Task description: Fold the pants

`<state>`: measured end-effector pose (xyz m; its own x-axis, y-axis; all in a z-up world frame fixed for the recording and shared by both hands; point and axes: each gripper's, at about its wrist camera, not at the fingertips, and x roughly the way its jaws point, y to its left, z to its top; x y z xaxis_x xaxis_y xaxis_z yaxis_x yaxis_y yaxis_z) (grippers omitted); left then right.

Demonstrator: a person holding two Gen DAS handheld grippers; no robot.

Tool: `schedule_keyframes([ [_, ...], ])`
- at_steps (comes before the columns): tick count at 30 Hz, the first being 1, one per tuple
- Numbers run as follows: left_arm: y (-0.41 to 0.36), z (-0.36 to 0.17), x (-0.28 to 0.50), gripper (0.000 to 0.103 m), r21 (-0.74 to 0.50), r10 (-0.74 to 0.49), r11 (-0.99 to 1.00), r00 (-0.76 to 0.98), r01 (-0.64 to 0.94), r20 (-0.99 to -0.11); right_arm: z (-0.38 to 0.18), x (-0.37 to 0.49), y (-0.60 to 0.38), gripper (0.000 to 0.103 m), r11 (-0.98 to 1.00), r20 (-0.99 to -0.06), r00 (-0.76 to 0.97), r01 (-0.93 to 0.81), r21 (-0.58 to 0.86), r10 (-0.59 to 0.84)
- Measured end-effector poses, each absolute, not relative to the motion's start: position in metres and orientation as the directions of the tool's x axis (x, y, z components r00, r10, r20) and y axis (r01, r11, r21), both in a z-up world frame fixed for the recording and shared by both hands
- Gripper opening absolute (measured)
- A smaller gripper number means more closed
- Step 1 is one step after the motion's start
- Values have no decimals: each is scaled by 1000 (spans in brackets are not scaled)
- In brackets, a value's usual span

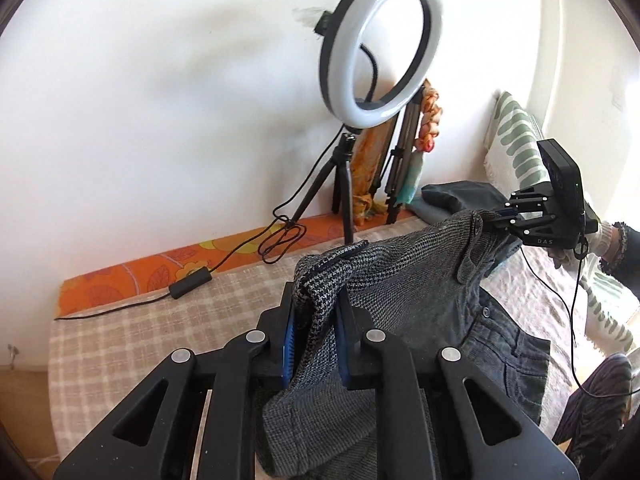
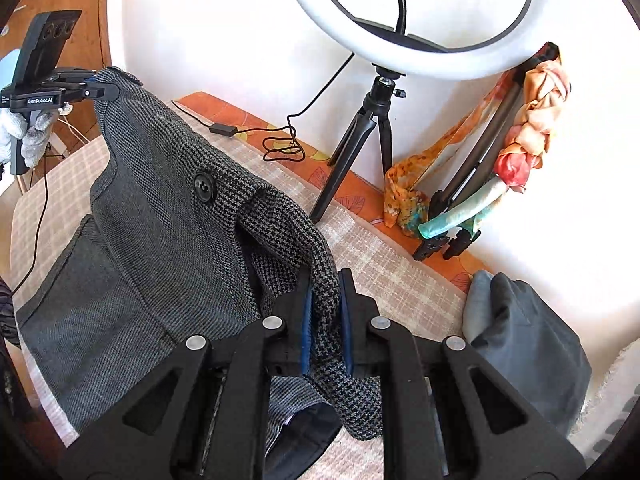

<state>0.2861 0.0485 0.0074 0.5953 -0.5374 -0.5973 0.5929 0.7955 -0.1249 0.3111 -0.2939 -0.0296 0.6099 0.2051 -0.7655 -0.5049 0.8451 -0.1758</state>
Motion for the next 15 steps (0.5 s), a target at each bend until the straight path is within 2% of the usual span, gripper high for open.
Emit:
schedule_keyframes([
  [7, 48, 13, 210, 15, -117, -557, 776, 586, 620, -588, -17, 242, -288, 12, 838, -753, 627, -507, -203, 197],
  [15, 42, -29, 129, 15, -93, -542, 745, 519, 661, -661, -49, 173, -286, 12, 827, -787, 591, -522, -208, 175],
])
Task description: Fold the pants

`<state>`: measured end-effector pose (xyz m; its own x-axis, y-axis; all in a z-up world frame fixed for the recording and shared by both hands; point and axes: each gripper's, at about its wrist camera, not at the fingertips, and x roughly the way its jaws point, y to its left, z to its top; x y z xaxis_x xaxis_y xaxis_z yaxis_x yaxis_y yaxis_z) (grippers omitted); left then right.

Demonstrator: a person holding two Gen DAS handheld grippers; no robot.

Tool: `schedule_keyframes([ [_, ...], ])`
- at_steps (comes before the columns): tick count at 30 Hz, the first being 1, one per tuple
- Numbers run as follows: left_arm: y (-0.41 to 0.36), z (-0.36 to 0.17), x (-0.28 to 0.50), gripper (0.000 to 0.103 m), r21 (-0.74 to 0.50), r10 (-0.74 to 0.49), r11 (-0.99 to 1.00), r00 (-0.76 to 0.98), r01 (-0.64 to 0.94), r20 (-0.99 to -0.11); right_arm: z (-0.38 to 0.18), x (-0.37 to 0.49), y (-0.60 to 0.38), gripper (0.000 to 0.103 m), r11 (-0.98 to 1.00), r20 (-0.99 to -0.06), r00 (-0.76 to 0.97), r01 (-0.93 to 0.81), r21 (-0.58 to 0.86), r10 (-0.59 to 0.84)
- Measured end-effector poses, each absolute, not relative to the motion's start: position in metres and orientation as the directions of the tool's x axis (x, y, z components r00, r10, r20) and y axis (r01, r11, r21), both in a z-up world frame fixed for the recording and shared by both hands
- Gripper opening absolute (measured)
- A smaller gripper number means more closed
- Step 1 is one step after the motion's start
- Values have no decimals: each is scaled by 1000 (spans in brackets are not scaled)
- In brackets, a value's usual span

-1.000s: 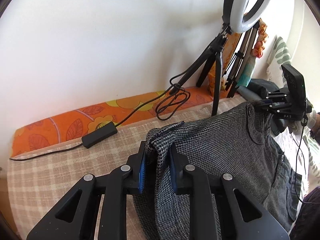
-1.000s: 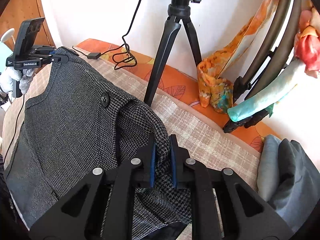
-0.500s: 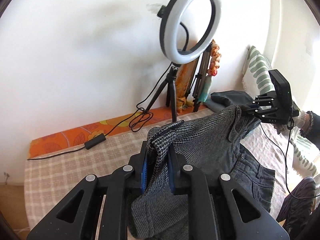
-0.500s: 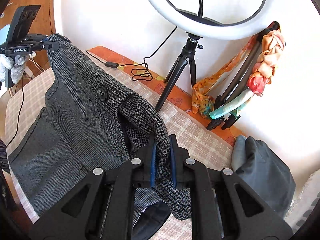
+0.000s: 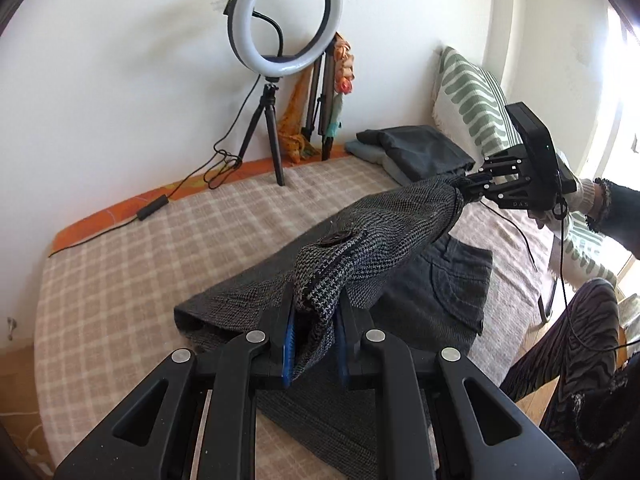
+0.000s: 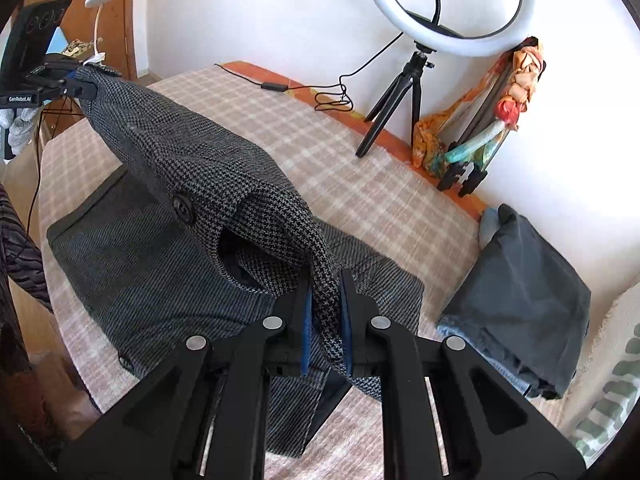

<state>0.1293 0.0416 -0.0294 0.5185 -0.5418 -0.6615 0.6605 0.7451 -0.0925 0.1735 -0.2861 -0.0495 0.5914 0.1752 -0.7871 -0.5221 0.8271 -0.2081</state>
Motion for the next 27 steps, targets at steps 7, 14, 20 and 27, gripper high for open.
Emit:
schedule_keyframes([
  [7, 37, -76, 95, 14, -108, -518, 731, 445, 674, -731, -91, 131, -286, 12, 819, -829, 541, -535, -208, 142],
  [14, 32, -96, 67, 14, -83, -501, 705, 413, 704, -760, -100, 98, -298, 20, 865, -851, 497, -489, -110, 173],
  [20, 33, -99, 54, 14, -64, -501, 684, 404, 727, -765, -80, 87, -345, 67, 956, -782, 565, -258, 135, 263],
  [27, 31, -102, 49, 14, -51, -496, 684, 413, 727, -764, -107, 116, -390, 68, 959, -833, 519, 84, 271, 190],
])
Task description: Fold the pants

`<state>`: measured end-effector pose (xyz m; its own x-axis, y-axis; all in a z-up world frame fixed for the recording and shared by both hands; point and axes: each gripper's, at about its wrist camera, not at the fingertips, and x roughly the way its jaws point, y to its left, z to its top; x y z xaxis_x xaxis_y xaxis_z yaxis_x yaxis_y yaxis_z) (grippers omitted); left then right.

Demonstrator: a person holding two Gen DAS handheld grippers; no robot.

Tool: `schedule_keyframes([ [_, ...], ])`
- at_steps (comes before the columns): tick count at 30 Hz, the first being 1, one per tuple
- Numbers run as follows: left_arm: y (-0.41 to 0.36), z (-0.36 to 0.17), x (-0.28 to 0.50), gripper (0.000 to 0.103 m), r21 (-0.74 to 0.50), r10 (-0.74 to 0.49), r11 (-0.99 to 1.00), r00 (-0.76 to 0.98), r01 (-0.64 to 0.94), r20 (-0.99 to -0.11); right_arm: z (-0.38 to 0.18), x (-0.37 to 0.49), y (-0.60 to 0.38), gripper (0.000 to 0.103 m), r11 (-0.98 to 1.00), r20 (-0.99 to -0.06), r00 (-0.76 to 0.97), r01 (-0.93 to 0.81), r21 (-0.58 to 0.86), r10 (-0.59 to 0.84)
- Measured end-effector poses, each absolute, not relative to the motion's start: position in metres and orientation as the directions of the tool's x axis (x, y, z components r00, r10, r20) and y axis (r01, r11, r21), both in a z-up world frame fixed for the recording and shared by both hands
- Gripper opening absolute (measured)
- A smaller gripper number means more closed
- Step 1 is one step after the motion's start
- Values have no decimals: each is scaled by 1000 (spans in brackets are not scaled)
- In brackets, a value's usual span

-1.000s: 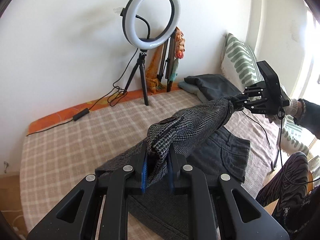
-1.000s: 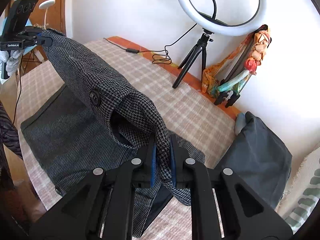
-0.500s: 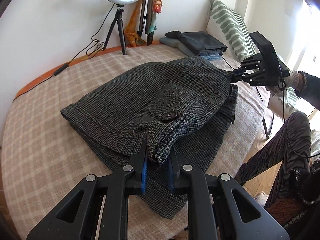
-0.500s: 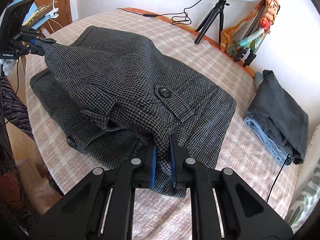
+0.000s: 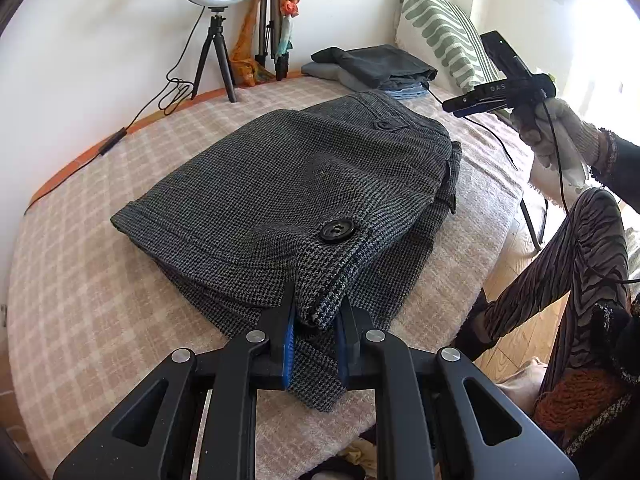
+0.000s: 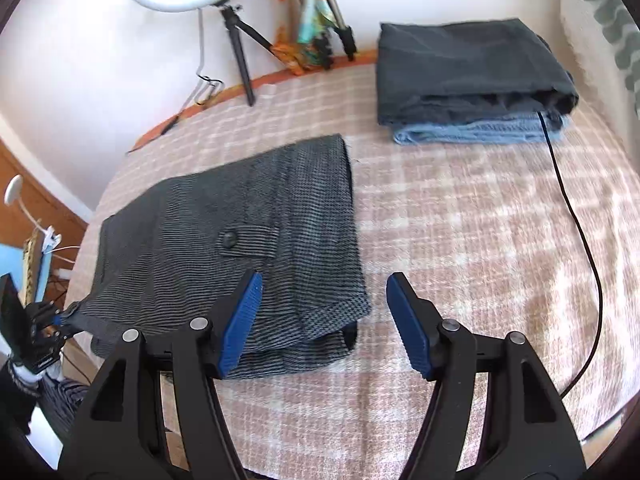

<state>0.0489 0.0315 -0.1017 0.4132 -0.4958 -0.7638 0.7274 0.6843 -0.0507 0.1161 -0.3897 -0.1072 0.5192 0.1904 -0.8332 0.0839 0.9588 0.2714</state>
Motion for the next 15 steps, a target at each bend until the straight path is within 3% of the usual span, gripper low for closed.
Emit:
schedule_keyframes([
  [4, 31, -100, 48, 14, -33, -486, 684, 422, 728, -766, -147, 131, -398, 65, 944, -878, 447, 179, 276, 171],
  [7, 30, -96, 46, 14, 6, -471, 676, 437, 737, -766, -153, 132, -401, 19, 908, -849, 460, 182, 378, 261],
  [15, 45, -95, 33, 9, 45, -440, 659, 433, 751, -787, -92, 104, -386, 14, 926, -791, 542, 63, 373, 282],
])
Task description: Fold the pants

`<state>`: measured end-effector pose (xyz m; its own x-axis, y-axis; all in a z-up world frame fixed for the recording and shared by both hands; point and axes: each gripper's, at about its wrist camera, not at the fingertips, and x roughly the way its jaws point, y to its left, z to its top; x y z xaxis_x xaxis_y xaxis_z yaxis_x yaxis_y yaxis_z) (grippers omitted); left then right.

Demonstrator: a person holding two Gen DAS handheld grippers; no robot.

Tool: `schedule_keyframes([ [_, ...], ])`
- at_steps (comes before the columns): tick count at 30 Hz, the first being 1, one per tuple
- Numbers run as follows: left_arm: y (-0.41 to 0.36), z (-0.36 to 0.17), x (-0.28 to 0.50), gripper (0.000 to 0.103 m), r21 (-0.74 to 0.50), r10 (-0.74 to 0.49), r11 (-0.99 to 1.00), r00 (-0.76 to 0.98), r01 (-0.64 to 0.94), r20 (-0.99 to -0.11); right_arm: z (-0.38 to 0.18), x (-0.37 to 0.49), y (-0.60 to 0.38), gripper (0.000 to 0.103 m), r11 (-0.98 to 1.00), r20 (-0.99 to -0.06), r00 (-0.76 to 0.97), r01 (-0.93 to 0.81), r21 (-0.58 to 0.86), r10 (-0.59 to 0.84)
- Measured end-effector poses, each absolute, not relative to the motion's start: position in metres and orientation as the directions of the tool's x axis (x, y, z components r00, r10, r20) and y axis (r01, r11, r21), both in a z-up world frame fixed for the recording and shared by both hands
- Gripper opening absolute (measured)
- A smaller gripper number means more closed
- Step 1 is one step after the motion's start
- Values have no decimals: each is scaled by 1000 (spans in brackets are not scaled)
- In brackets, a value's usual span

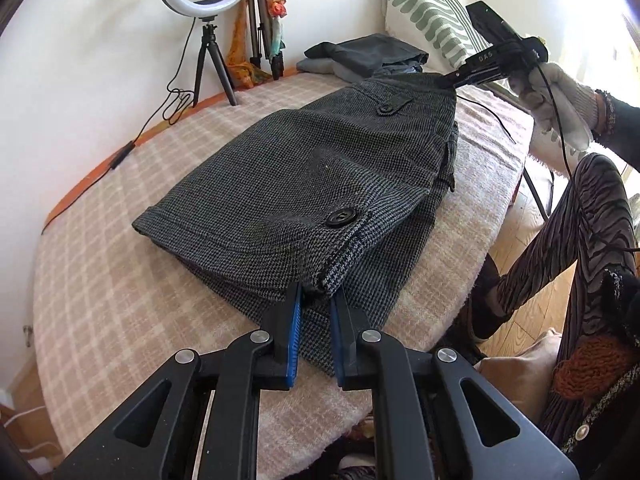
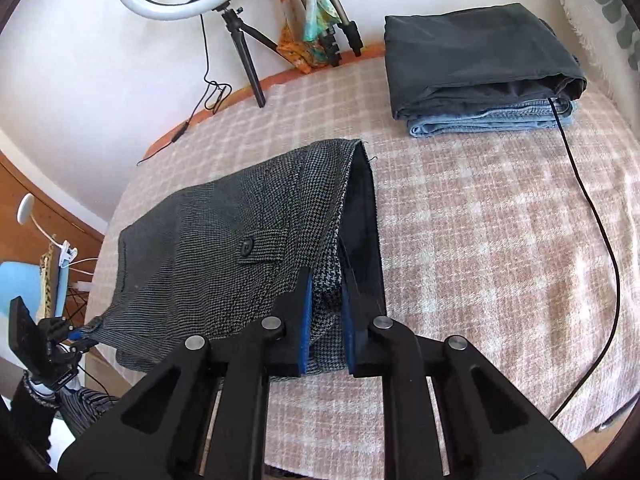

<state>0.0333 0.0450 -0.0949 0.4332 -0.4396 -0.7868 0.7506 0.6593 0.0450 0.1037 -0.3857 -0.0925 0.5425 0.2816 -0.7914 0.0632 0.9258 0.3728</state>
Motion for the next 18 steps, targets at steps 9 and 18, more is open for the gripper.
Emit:
schedule_keyframes([
  [9, 83, -93, 31, 8, -46, -424, 736, 407, 676, -809, -100, 87, -347, 31, 997, -860, 509, -40, -60, -31],
  [18, 122, -60, 69, 9, -194, -457, 862, 553, 469, -697, -64, 65, -242, 46, 925, -761, 611, -377, -39, 217],
])
